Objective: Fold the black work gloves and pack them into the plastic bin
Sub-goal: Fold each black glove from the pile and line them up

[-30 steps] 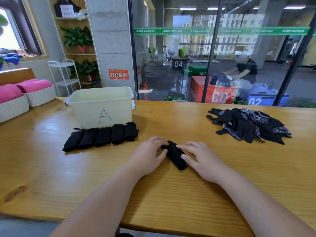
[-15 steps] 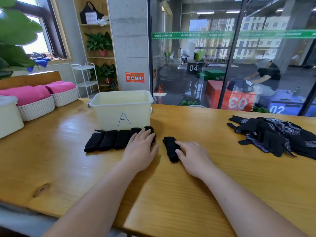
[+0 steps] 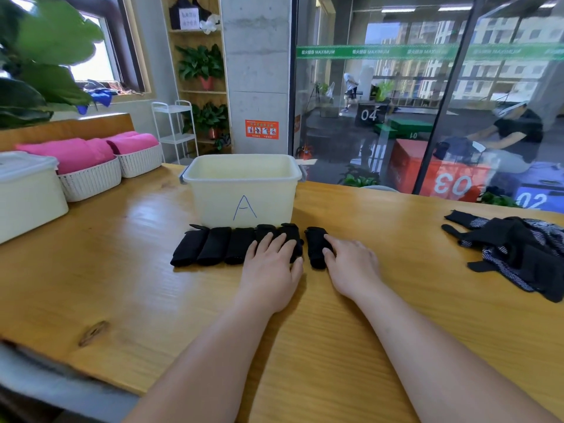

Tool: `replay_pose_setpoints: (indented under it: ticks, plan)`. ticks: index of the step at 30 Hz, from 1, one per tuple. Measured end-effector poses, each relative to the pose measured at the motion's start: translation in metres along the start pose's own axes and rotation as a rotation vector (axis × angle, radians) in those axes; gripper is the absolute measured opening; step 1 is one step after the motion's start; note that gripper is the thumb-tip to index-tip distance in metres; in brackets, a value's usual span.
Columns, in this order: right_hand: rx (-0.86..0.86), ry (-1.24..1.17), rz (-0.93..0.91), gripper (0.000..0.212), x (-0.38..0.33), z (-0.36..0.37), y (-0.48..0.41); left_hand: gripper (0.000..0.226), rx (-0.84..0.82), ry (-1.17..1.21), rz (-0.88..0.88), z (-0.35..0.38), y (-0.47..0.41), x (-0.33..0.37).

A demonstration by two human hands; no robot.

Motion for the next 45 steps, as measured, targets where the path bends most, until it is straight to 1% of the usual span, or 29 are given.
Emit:
replay_pose_setpoints:
  ticks: [10, 19, 24, 30, 34, 38, 45]
  plan:
    - [-0.003, 0.006, 0.009, 0.051, -0.012, 0.010, -0.018, 0.056, 0.037, 0.013, 0.005, -0.001, 0.001, 0.000]
    - [-0.013, -0.013, -0.041, 0.059, -0.002, 0.001, -0.009, 0.063, 0.080, 0.022, 0.057, -0.004, 0.002, 0.001]
    - [-0.041, -0.015, -0.030, 0.064, 0.016, -0.016, 0.012, 0.067, 0.116, -0.028, 0.115, -0.013, 0.007, 0.008]
    - [-0.033, -0.007, 0.007, 0.064, 0.057, -0.044, 0.041, 0.072, 0.128, -0.133, 0.198, -0.015, 0.013, 0.023]
    - [-0.005, 0.012, 0.061, 0.064, 0.092, -0.064, 0.063, 0.072, 0.083, -0.107, 0.247, -0.015, 0.019, 0.059]
    - [0.022, 0.029, 0.132, 0.066, 0.128, -0.080, 0.085, 0.073, 0.044, -0.021, 0.307, -0.004, 0.027, 0.110]
    - [0.049, 0.082, 0.215, 0.067, 0.180, -0.100, 0.116, 0.071, -0.003, 0.027, 0.432, 0.011, 0.029, 0.193]
Point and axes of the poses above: each hand's wrist, its own y-axis away from the middle knuckle, its own z-axis out of the palm, x = y × z, the point moved 5 cm from there along -y, towards the middle knuckle, and after that the axes turned 3 degrees about -y, right-handed, at the moved point
